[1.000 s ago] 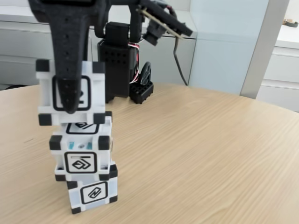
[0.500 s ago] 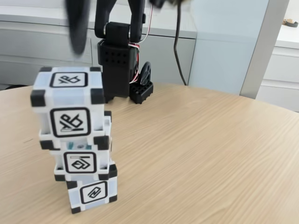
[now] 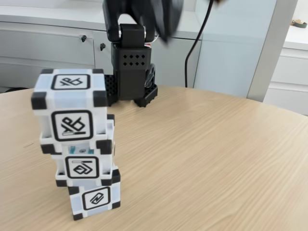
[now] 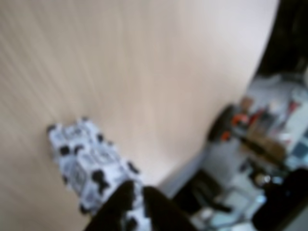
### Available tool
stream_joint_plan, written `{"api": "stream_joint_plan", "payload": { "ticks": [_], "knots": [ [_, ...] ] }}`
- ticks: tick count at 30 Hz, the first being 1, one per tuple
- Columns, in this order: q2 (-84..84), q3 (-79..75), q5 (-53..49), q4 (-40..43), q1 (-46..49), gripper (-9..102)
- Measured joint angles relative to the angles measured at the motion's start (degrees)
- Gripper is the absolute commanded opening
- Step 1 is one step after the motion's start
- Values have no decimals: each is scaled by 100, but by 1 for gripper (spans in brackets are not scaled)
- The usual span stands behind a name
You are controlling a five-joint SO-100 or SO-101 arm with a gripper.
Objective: Stack cubes from left to right.
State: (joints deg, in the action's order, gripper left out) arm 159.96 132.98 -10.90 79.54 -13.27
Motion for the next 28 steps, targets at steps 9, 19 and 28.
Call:
{"api": "stream_joint_plan", "payload": {
  "ticks": [9,19,28],
  "knots": [
    [3278,3727,-686,-668,0,0],
    [3454,3937,-448,-668,-26,0],
    [3454,3937,-422,-668,-26,0]
  ]
}}
